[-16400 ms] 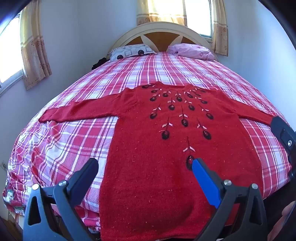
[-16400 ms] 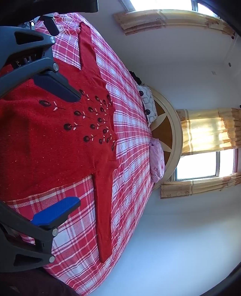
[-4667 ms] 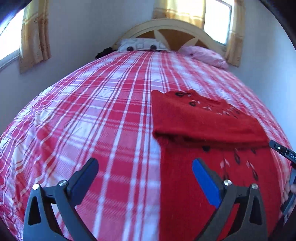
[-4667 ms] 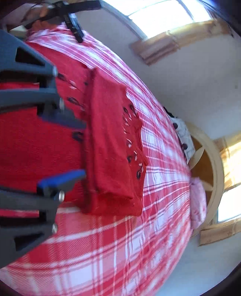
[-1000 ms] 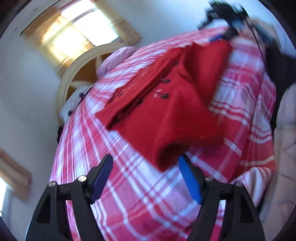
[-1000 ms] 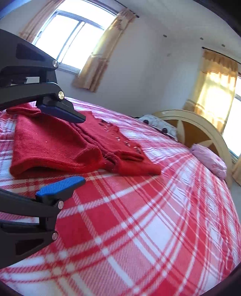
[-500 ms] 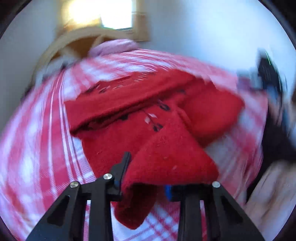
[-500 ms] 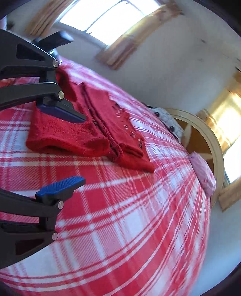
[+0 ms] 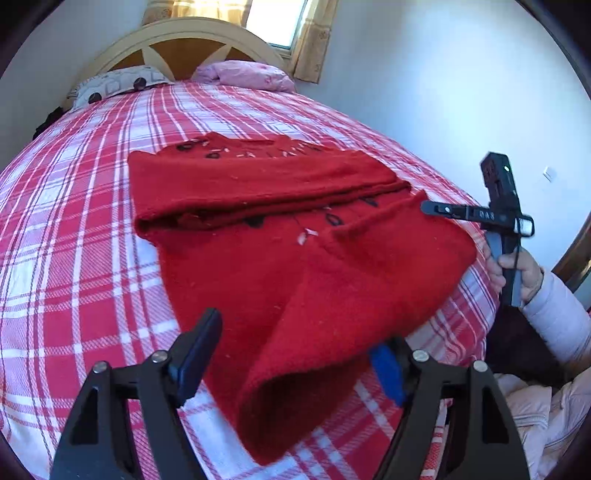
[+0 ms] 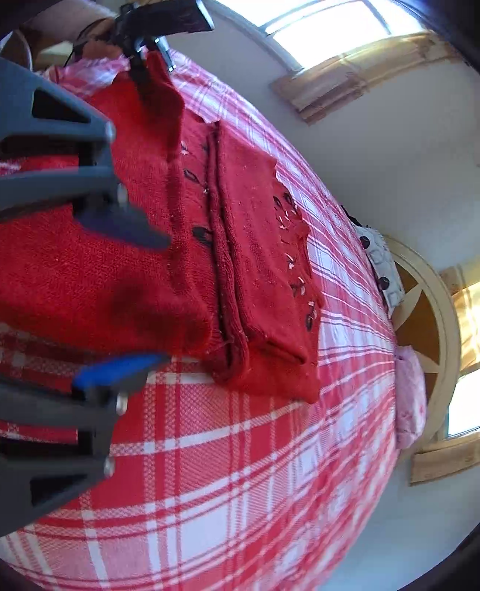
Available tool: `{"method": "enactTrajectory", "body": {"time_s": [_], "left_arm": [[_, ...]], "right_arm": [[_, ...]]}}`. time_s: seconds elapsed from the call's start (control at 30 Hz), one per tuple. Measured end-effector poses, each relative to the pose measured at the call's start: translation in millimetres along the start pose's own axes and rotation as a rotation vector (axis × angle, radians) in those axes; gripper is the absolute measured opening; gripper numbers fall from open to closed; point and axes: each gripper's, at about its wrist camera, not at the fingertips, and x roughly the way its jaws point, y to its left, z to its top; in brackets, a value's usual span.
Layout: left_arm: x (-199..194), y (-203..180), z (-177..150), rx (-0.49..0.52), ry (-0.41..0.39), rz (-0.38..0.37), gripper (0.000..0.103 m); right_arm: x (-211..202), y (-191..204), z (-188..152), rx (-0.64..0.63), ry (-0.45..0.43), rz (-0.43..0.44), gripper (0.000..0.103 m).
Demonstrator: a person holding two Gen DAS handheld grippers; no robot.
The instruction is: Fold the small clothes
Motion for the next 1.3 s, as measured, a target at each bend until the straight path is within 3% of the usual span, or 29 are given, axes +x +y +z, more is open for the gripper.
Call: {"method": "enactTrajectory", "body": {"time_s": [0.03,0.13,0.17,0.27,0.43,0.5,0.53,0.57,0.7,0.73,0.77,0.87,1.0,1.13,1.3], "left_arm": [[3,3,2,-0.007,0.001,-0.002,0.079],[14,9,9,-0.037,0.006,-0.005,0.077],[17,10,10,-0.05,0.007,-0.013,0.076],[25,11,13,-0.08,0.009,-0.05,0.061],[29,15,10,-0.108,0.008,-0.031,0.034],[27,21,9,-0.151,-0.003,-0.038,0.027],[27,24,9,-0.172,-0.006,-0.042,0.021],[27,27,10,-0.192,-0.007,-0.043,0.021],[30,27,10,-0.214,-0.005,-0.033,0.02],[30,25,11,-0.204,-0.009,-0.017,0.02],[31,23,10,-0.196,-0.012,-0.007,0.02],[30,14,9,-0.152,-0.017,0.044,0.012],[18,8,7,-0.14,-0.035,0.029,0.007],[-6,6,27,-0.12,-0.107,0.028,0.007],[-9,28,74,-0.172,-0.15,0.064,0.007]], "right_arm": [[-1,-1,-1,0.002,-0.003,-0.008,0.019],[-11,-6,-4,0.033,-0.027,0.021,0.016],[-14,-8,-6,0.032,-0.03,0.035,0.016],[-20,-5,-9,0.018,-0.035,0.088,0.016],[-14,-4,-5,0.02,0.006,0.118,0.017],[-9,-9,-1,0.054,0.027,0.141,0.024],[-6,-10,0,0.065,0.033,0.149,0.033],[-2,-10,2,0.067,0.038,0.145,0.042],[6,-4,5,0.021,0.034,0.112,0.044],[7,0,4,-0.003,0.034,0.073,0.03],[8,4,3,-0.037,0.039,0.025,0.009],[-4,21,-2,-0.119,0.013,-0.02,0.008],[-32,34,2,-0.144,-0.048,0.011,0.007],[-53,38,37,-0.135,-0.114,0.093,0.007],[-23,31,96,-0.127,-0.117,0.089,0.007]]}}
